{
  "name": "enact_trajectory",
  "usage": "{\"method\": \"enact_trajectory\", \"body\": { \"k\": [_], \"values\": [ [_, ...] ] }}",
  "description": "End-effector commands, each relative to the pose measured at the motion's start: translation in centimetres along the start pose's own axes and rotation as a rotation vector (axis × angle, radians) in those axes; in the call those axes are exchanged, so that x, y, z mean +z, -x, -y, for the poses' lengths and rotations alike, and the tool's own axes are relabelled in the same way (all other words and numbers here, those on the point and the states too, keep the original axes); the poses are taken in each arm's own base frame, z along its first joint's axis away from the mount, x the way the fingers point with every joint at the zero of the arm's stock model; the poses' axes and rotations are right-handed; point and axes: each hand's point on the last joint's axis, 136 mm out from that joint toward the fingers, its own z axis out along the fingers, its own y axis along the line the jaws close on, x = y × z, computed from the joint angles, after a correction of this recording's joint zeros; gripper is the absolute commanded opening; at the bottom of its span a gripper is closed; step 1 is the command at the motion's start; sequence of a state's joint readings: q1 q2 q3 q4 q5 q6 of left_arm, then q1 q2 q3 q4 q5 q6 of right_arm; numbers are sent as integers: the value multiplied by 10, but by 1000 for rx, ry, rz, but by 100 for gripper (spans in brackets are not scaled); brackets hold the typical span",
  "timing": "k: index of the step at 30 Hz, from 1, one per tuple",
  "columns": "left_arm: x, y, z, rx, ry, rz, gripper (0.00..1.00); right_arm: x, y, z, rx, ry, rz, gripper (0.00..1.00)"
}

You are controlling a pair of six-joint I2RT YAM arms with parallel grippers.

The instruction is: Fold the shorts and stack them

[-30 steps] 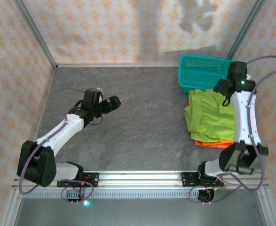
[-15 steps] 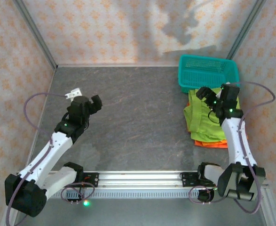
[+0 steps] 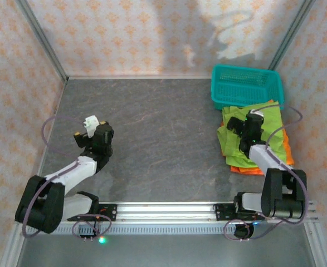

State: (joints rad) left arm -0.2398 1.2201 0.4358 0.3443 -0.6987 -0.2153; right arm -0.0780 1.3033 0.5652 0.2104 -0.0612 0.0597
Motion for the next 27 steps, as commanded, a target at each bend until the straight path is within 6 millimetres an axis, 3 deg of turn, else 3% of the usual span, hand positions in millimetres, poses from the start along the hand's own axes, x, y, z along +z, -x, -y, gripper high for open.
{"method": "enact_trajectory", "body": {
  "k": [1, 3, 8, 12, 20, 21, 22, 27],
  "values": [
    [7, 5, -11, -45, 69, 72, 100, 9, 18, -4, -53, 4, 127, 100],
    [8, 4, -11, -40, 51, 70, 100, 16, 7, -11, -70, 45, 125, 100],
    [13, 4, -6, -37, -14, 109, 100, 17, 4, -26, -74, 131, 157, 99],
    [26, -2, 1, -51, -52, 96, 100, 26, -11, -34, -119, 147, 189, 100],
    [29, -15, 38, 48, -250, 67, 100, 27, -12, -34, -120, 143, 183, 99],
    [32, -22, 40, 52, -256, 69, 100, 26, -12, -34, -120, 142, 179, 99],
    [35, -15, 40, 31, -245, 113, 100, 26, -13, -35, -123, 147, 180, 99],
    [43, -21, 45, 66, -249, 6, 100, 27, -12, -36, -124, 152, 179, 99]
  ]
}}
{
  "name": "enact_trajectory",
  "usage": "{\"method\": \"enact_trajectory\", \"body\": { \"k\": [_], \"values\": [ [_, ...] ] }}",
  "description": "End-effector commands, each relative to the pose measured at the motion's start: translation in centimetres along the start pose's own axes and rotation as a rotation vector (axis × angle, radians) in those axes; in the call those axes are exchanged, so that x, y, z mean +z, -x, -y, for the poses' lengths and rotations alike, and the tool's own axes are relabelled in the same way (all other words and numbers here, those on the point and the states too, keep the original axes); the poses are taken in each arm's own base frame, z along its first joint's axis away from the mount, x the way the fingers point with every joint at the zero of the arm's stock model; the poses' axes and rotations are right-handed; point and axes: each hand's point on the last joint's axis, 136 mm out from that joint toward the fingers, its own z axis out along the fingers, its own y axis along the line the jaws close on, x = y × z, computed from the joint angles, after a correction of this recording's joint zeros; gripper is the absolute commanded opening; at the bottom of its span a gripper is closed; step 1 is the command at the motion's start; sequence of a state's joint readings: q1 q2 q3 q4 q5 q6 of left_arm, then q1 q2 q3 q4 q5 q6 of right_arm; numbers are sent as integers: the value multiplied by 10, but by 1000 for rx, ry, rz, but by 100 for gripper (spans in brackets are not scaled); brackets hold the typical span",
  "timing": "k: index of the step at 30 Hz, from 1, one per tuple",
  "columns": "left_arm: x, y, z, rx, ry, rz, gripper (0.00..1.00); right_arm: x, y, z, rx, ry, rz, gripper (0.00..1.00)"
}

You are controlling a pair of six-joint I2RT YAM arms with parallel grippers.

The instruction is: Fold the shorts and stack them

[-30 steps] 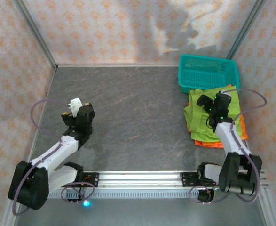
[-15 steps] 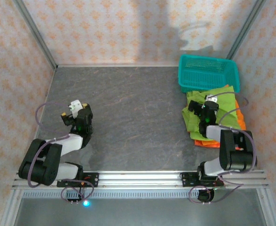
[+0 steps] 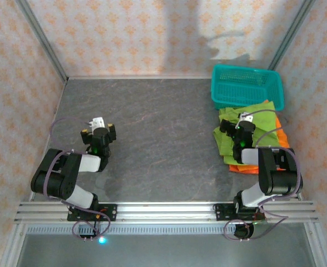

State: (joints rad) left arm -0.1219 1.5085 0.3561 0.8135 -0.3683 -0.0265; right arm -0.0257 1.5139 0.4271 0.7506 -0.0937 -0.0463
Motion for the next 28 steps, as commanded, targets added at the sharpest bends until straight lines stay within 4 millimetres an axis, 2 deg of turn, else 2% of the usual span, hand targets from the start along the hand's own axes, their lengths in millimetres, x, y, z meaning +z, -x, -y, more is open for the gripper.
{"method": "enact_trajectory", "body": {
  "k": [1, 28],
  "values": [
    [7, 19, 1, -25, -14, 33, 100, 0, -2, -8, -12, 32, 8, 99],
    [9, 18, 1, -37, -40, 10, 100, 0, -1, -6, -13, 10, 11, 99]
  ]
}}
